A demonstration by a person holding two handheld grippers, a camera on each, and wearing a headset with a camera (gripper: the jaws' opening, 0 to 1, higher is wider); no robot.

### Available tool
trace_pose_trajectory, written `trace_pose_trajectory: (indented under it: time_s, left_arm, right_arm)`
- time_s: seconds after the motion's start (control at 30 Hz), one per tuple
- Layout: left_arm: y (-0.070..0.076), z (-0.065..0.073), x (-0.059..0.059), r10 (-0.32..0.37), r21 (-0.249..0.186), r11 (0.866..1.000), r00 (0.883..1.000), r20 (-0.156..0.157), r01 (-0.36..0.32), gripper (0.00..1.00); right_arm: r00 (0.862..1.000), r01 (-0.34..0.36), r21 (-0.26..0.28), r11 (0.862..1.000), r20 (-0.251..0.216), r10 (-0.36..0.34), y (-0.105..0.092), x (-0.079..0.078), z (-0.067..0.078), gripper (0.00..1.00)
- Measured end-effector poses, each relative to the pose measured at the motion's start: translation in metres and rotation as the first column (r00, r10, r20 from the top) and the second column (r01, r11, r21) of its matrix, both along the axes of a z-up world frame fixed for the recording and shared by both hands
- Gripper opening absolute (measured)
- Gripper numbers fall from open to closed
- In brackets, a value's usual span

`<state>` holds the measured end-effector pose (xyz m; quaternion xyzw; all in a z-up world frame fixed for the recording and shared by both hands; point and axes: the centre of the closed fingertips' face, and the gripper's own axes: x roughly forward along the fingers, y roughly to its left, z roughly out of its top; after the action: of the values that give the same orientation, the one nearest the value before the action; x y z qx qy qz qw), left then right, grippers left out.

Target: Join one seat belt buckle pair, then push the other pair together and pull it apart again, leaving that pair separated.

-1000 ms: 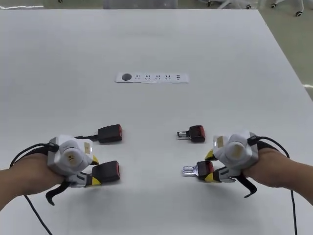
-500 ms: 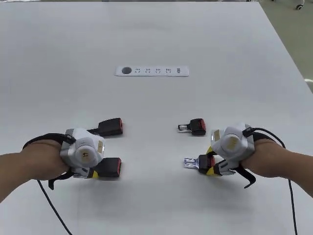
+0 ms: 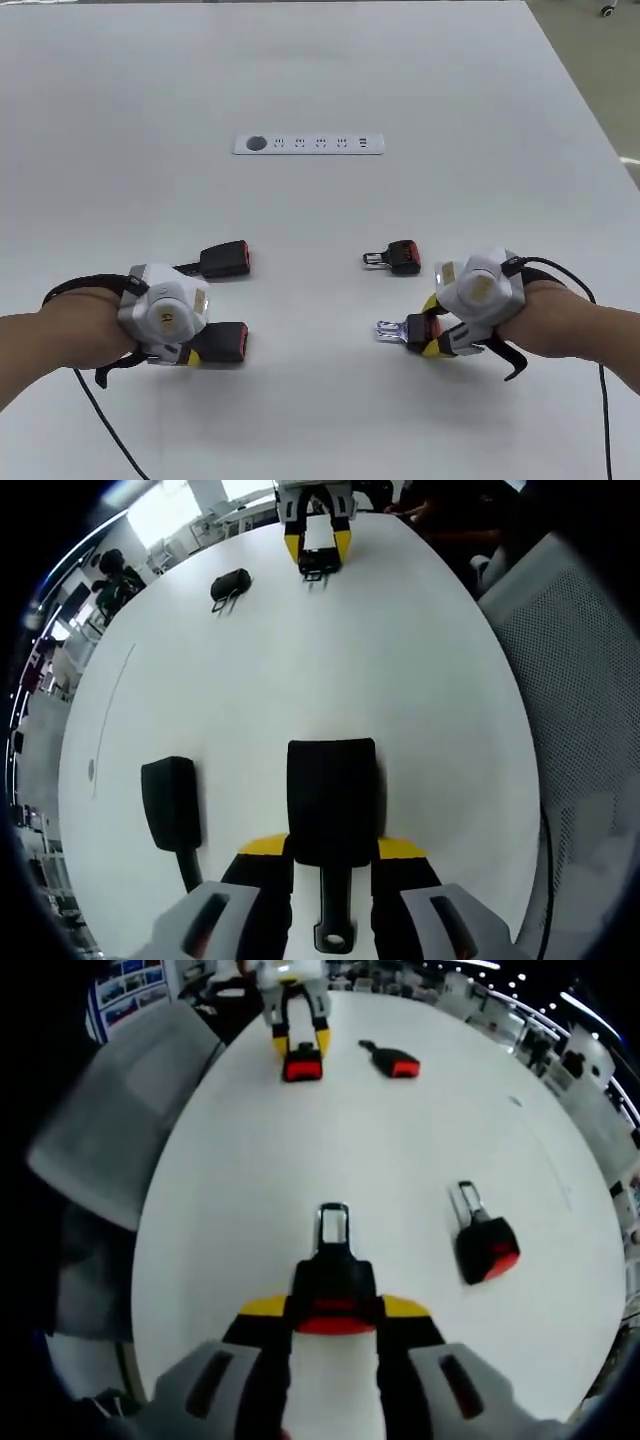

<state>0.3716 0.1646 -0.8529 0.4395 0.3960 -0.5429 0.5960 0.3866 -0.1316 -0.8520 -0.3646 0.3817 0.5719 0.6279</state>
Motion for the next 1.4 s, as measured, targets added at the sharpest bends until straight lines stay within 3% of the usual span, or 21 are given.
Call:
trace_pose_trajectory:
  time_s: [0.1,0.2,0.33,0.67,1.4]
  left_arm:
    - [0.0,-0.001,0.0,-0.003,-0.033,0.999,1.0,0.011,0.003,0.3]
    - [-0.001,0.0,0.0,0.02,-0.102,0.995,1.0,0.009,-0.019,0.3]
    - [0.0,0.0,0.001,0.028,-0.139,0.99,1.0,0.004,-0.027,0.3]
    - [-0.004,0.001,0.0,-0.003,-0.132,0.991,1.0,0.012,0.004,0.3]
    - [-0.002,-0.001,0.002,-0.006,-0.095,0.995,1.0,0.006,0.007,0.3]
  right_arm:
    - [1.0,0.0,0.005,1.0,0.001,0.0,0.0,0.0,0.0,0.31]
    - [1.0,0.001,0.012,1.0,0.001,-0.001,0.0,-0.001,0.0,0.32]
    - [1.0,0.004,0.024,1.0,0.005,-0.004,0.0,-0.001,0.0,0.32]
    - [1.0,0.013,0.035,0.999,0.004,-0.013,0.012,-0.002,0.001,0.32]
    - [0.999,-0.002,0.129,0.992,0.036,-0.003,0.124,-0.018,0.003,0.32]
